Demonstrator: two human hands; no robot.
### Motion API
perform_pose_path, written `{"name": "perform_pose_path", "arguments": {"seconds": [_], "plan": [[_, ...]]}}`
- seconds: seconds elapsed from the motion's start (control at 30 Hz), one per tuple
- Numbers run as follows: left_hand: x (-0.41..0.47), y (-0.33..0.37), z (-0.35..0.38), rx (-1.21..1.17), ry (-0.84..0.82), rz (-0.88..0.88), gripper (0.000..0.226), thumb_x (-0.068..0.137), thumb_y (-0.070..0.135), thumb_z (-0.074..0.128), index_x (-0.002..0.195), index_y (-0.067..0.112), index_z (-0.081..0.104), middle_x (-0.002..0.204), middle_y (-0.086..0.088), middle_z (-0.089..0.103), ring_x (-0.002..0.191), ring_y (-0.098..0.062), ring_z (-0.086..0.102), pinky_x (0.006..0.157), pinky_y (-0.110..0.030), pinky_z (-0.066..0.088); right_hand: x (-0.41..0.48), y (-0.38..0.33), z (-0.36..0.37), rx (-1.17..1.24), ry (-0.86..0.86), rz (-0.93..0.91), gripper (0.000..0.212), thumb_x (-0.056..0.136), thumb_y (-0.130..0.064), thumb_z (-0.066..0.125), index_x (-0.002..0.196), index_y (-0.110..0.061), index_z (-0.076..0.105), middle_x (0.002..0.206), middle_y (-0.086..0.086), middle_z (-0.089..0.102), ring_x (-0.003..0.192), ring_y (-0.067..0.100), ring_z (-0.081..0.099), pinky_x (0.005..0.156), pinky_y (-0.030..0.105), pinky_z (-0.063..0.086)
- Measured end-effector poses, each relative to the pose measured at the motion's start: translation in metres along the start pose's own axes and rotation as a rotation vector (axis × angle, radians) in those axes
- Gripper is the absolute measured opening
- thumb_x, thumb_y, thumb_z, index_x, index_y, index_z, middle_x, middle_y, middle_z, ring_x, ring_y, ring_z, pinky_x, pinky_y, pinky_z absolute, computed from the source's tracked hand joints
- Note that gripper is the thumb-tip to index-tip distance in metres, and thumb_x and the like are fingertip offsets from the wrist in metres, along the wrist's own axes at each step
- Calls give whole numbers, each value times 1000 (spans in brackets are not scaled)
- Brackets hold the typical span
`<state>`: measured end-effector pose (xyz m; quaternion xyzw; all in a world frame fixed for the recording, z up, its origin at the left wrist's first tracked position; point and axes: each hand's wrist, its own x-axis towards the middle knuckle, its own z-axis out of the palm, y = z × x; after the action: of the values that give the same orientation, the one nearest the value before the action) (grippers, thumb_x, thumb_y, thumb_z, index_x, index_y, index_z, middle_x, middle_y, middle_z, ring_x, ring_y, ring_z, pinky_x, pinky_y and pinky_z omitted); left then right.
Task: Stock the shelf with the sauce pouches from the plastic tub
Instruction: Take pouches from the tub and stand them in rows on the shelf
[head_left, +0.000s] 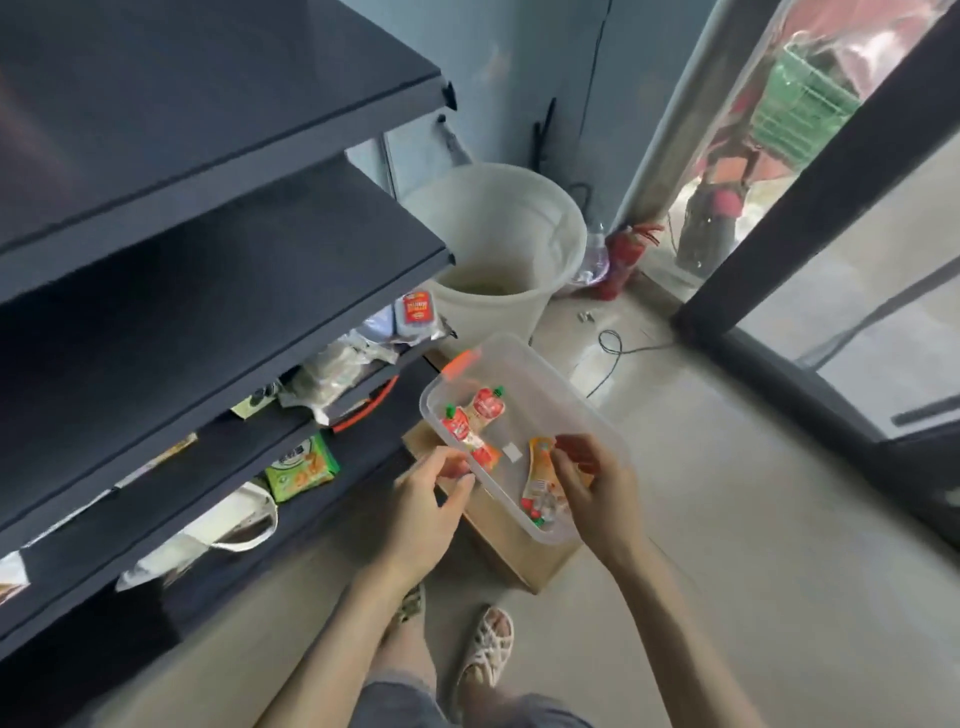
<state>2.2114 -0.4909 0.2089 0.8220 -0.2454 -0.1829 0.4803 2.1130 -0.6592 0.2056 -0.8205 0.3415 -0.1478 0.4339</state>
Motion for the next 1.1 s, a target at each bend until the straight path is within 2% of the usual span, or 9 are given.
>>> {"name": "perform_pose_path", "arguments": {"seconds": [0.1, 0.2, 0.37, 0.5, 0.7, 0.77, 0.87, 1.0, 1.1], "plan": [[21, -3, 28, 0, -80, -70, 17, 88, 9, 62, 102, 18, 63, 95, 8, 66, 90, 7, 58, 74, 0, 38, 22, 25, -8, -7, 19, 29, 8, 90, -16, 63, 96, -18, 67, 85, -11, 64, 78, 13, 61, 74, 32, 50], [45, -14, 56, -23, -151, -157, 17, 90, 13, 59, 105, 18, 62, 98, 8, 65, 94, 4, 56, 75, 0, 40, 49, 48, -8, 7, -15, 110, 9, 92, -20, 60, 98, -20, 66, 88, -12, 64, 82, 12, 62, 75, 31, 50], [88, -46, 104, -77, -181, -330, 15, 91, 12, 57, 105, 17, 62, 96, 3, 66, 93, -6, 60, 77, -11, 46, 99, 95, 6, -2, -63, 262, 11, 91, -19, 61, 101, -16, 66, 88, -9, 65, 83, 12, 63, 78, 31, 52], [119, -81, 148, -65, -198, -451, 14, 90, 8, 57, 101, 14, 61, 90, 4, 62, 87, -11, 59, 75, -13, 45, 135, 139, 25, -16, -140, 361, 15, 92, -19, 60, 104, -13, 67, 93, -7, 66, 85, 9, 62, 76, 21, 47], [152, -141, 216, -37, -179, -671, 13, 90, 11, 58, 102, 13, 60, 92, 0, 63, 86, -16, 59, 77, -25, 47, 180, 214, 58, -66, -308, 448, 18, 92, -18, 59, 104, -8, 68, 91, -4, 66, 82, 6, 61, 67, 2, 41], [160, -162, 241, -25, -140, -739, 12, 90, 13, 58, 102, 14, 59, 91, 2, 62, 84, -14, 58, 75, -23, 43, 191, 241, 71, -83, -380, 477, 18, 92, -17, 58, 104, -8, 68, 93, 0, 68, 83, 8, 61, 71, 6, 44], [168, -195, 278, -39, -66, -851, 10, 91, 16, 57, 100, 17, 59, 91, 4, 60, 85, -12, 56, 74, -23, 39, 206, 286, 92, -146, -523, 532, 21, 92, -19, 57, 107, -8, 67, 104, 6, 70, 98, 19, 64, 86, 27, 48], [171, -234, 322, -92, 47, -1001, 10, 91, 16, 57, 100, 17, 60, 92, 4, 60, 90, -16, 56, 75, -25, 40, 214, 338, 119, -246, -698, 590, 32, 91, -24, 56, 119, -11, 61, 122, 8, 64, 113, 25, 58, 97, 34, 44], [168, -258, 347, -130, 107, -1070, 14, 91, 17, 57, 104, 14, 61, 93, 4, 60, 90, -16, 56, 76, -24, 40, 210, 363, 139, -263, -705, 650, 37, 88, -23, 58, 124, -13, 56, 125, 9, 61, 114, 29, 57, 100, 44, 44]]}}
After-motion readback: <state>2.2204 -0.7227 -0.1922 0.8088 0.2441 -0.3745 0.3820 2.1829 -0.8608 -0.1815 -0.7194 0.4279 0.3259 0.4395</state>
